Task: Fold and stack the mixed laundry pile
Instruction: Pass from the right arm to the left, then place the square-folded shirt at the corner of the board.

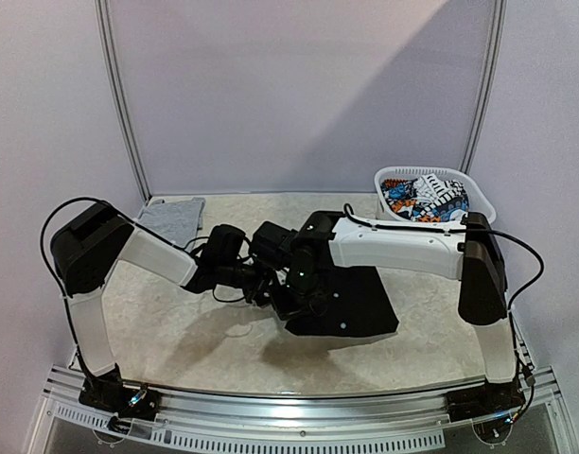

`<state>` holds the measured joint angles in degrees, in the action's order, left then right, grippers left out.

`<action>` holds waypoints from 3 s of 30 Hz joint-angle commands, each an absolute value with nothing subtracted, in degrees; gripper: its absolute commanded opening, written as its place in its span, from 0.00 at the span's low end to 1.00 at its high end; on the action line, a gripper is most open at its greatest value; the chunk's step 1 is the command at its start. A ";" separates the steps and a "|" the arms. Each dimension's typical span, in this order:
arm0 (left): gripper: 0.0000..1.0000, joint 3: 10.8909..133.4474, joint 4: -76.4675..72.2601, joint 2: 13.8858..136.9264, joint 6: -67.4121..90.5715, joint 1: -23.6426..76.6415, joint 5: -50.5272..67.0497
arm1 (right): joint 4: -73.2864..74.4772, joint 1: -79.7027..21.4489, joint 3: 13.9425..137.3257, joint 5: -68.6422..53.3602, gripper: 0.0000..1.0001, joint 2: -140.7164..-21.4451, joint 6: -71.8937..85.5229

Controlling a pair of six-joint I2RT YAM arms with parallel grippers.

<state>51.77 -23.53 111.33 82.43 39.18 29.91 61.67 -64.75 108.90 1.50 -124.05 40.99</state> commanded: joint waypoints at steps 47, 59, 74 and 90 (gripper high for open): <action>0.00 124.20 69.24 125.46 6.52 9.16 12.69 | 65.65 -59.99 95.31 7.26 0.67 -103.54 47.30; 0.00 131.59 67.96 125.50 5.46 3.09 10.07 | 66.33 -59.95 95.96 6.15 0.67 -104.71 46.51; 0.00 136.38 65.83 124.08 2.25 0.03 8.92 | 67.11 -60.02 97.03 5.12 0.66 -106.55 44.79; 0.00 137.39 63.33 128.85 -4.53 -2.18 2.80 | 68.82 -59.99 97.34 3.51 0.66 -107.47 43.30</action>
<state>136.14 66.70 125.82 -2.09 -1.67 5.26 66.92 -60.20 96.05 4.12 -106.34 44.21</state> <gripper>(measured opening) 0.043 0.659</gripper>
